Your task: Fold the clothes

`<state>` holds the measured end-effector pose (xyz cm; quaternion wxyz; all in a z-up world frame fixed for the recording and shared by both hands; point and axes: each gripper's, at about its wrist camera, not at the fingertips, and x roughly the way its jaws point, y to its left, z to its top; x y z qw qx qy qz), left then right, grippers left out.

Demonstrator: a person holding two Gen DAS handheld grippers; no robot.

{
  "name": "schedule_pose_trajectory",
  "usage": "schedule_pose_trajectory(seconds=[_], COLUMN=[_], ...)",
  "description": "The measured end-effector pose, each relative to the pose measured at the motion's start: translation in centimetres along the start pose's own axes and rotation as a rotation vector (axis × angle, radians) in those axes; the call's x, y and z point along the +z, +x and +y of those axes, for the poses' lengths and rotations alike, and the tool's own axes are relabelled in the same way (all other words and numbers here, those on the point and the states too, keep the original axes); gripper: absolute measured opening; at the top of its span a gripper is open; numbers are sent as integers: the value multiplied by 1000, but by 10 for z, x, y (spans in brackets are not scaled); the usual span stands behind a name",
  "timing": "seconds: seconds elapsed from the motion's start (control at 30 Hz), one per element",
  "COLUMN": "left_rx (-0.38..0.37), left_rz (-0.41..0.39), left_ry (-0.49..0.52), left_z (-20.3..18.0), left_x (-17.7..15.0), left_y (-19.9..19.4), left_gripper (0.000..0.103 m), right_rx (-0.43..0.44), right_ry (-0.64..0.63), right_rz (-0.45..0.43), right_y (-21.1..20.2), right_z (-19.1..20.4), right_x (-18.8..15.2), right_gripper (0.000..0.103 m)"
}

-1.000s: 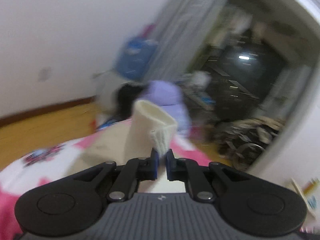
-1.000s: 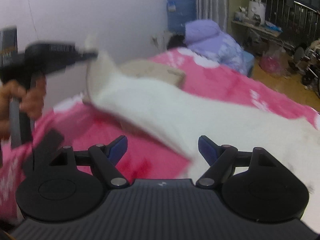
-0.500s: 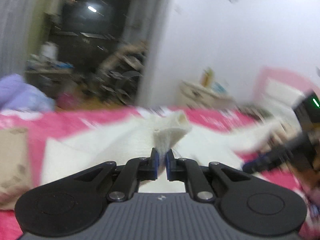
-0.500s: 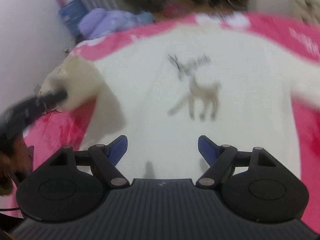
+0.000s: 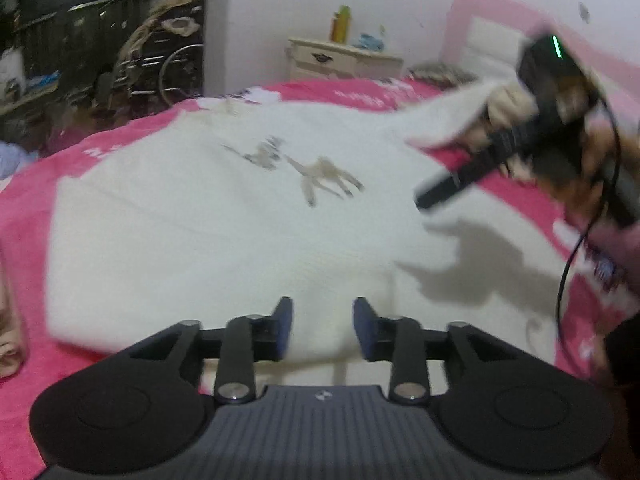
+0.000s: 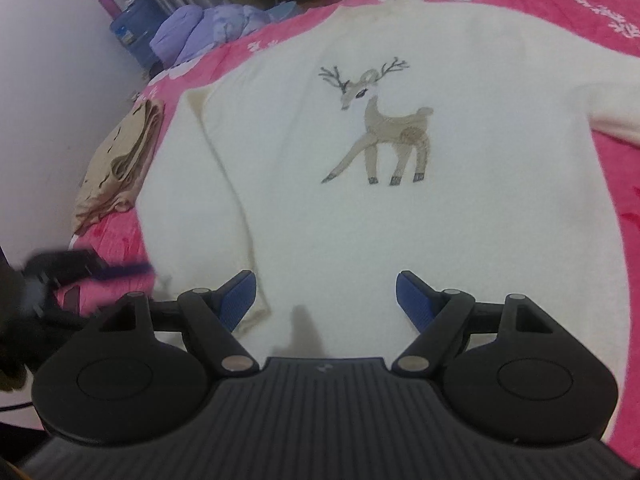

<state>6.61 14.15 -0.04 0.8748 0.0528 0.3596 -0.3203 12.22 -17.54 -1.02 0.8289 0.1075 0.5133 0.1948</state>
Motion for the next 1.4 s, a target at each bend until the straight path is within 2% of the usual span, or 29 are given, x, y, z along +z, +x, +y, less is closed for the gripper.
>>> schedule_pose_trajectory(seconds=[0.03,0.1,0.17,0.23,0.3,0.4,0.47,0.57,0.83,1.0,1.17,1.4], left_rx=[21,87,96,37,-44,-186,-243,-264,-221,-243,-248,-227], left_rz=[-14,-44,-62,-58,-35,38,94,147,151,130,136,139], left_ry=[-28,-107,-224,-343,-403,-478,-538,-611,-781,-812,-842,-844], left_z=[10,32,49,54,47,24,12,1,11,18,22,22], left_x=[8,16,25,31,32,22,8,-14,-46,-48,-48,-48], left_y=[-7,-16,-15,-7,1,19,27,33,43,49,57,64], left_gripper=[45,45,44,44,44,45,45,45,49,49,47,39], right_rx=[10,38,73,101,114,128,144,169,200,220,240,249], right_ry=[-5,-5,1,-3,-13,-16,-16,-17,-34,-46,-51,-77], right_rz=[6,18,34,49,68,89,95,115,170,195,218,248], right_y=[0,3,8,16,27,40,45,52,68,72,74,79], right_z=[1,3,5,9,13,17,20,20,22,23,23,24], right_x=[0,1,4,9,13,16,16,16,17,19,21,22], right_gripper=[77,78,78,78,77,77,77,75,71,61,46,41])
